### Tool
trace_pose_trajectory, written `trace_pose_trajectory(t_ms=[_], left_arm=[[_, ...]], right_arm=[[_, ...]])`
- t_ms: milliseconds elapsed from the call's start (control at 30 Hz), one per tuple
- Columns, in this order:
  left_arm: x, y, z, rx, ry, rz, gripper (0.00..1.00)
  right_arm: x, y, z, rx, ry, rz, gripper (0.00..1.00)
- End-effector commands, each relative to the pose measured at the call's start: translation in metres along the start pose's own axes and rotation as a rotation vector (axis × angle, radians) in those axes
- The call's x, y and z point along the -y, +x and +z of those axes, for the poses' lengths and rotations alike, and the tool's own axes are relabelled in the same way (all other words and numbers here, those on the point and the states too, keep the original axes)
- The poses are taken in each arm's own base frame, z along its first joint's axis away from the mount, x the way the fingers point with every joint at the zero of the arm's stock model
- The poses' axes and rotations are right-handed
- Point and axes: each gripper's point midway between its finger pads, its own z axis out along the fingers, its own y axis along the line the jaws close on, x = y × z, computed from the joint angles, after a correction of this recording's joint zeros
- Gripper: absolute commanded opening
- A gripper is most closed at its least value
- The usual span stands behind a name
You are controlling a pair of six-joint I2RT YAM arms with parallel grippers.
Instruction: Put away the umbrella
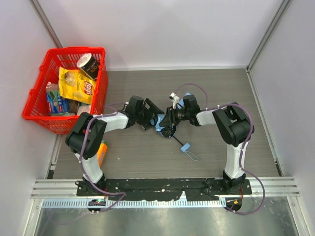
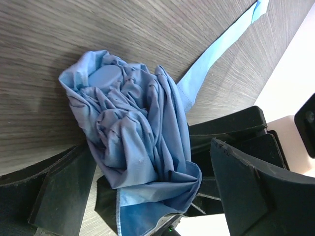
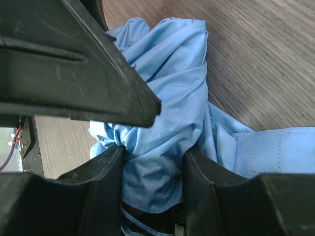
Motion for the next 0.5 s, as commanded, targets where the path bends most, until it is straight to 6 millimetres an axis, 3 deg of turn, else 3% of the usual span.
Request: trace_pose_trajectory(t_ms=[0, 200, 300, 400, 467], left_arm=[[-0.031, 0.007, 0.014, 0.043, -0.127, -0.024, 1.00], [-0.072, 0.011, 0.028, 0.055, -0.255, -0.062, 0.99], [-0.098, 0.013, 0.031, 0.057, -0.321, -0.061, 0.88], [-0.108, 0.011, 0.037, 0.081, -0.338, -0.048, 0.80], [-0.115, 0.010, 0.039, 0.090, -0.340, -0.037, 0.67]], right_arm=[[0.013, 0.077, -0.002, -0.203, 0.056, 0.205, 0.01], [0.010, 0.070, -0.002, -0.196, 0.041, 0.200, 0.01], [0.007, 0.069, -0.003, -0.203, 0.028, 0.202, 0.01], [0.007, 0.070, -0.003, -0.206, 0.030, 0.207, 0.01], [0.006, 0.068, -0.003, -0.214, 0.029, 0.207, 0.01]])
